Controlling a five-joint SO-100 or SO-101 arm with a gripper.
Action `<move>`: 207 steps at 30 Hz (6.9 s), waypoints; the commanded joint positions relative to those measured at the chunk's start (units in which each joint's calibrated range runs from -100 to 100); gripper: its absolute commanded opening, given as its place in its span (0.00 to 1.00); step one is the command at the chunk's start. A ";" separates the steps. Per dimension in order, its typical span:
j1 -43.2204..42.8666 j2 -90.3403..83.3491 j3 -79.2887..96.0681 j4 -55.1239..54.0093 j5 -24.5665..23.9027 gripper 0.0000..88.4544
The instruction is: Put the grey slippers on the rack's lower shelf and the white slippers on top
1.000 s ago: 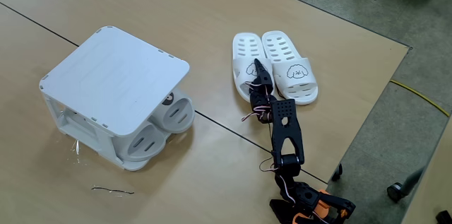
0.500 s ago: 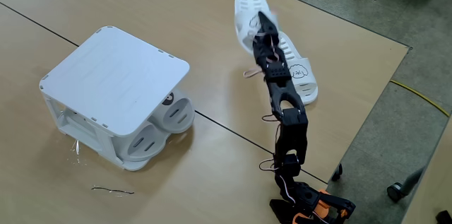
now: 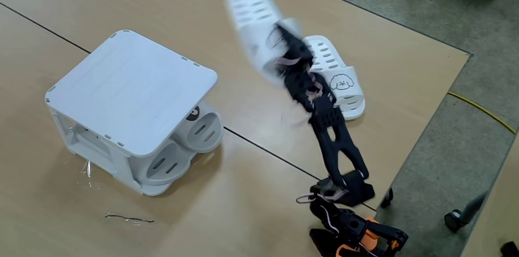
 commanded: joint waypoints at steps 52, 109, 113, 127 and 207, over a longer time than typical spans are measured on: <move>-33.49 85.42 -95.51 -0.32 0.42 0.33; -26.33 -5.87 49.82 -59.34 0.42 0.01; -23.12 -3.60 66.60 -72.89 0.42 0.01; -9.14 38.39 73.27 -97.13 0.42 0.12; 25.48 49.24 -35.70 -31.04 0.42 0.01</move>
